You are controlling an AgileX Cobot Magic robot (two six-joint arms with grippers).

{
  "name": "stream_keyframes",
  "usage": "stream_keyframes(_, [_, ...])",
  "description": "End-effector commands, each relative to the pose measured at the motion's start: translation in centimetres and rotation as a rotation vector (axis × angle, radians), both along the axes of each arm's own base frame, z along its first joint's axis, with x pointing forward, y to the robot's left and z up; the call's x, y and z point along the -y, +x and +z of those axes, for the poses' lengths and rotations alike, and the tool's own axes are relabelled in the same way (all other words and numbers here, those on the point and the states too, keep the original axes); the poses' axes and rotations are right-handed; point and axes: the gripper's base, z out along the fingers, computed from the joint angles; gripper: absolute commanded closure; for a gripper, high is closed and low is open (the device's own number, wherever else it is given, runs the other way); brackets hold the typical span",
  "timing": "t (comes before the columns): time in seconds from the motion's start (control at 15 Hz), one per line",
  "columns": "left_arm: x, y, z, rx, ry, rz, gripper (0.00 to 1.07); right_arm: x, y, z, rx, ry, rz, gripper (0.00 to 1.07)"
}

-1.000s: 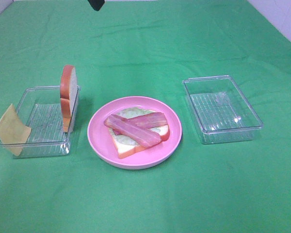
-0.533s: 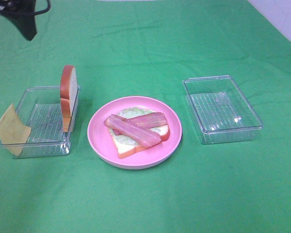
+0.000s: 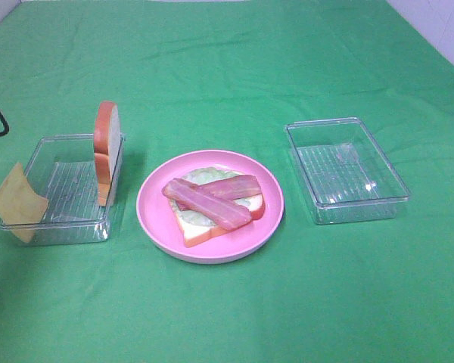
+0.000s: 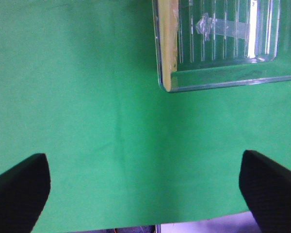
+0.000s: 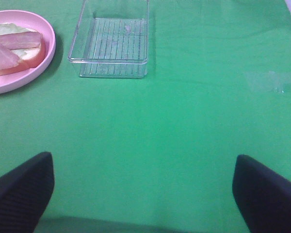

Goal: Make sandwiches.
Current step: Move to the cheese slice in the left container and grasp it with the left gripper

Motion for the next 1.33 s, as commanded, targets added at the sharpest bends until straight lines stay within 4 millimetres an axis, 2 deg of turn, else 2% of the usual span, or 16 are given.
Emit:
stream_keyframes(0.07, [0.0,0.0,-1.4,0.074,-0.014,0.028,0.06,0.0,-0.4,-0.1,0.036,0.003,0.001,0.12])
stream_keyframes(0.73, [0.4,1.2,-2.7,0.139,-0.07,0.094,0.06,0.0,-0.4,-0.1,0.036,0.003,0.001,0.12])
stream_keyframes(1.13, [0.5,3.0,-5.2,0.178,-0.076,0.13,0.06,0.0,-0.4,-0.1,0.036,0.003,0.001,0.12])
stream_keyframes(1.33, [0.5,3.5,-7.1,0.146,-0.075,0.14,0.06,0.0,-0.4,-0.1,0.036,0.003,0.001,0.12])
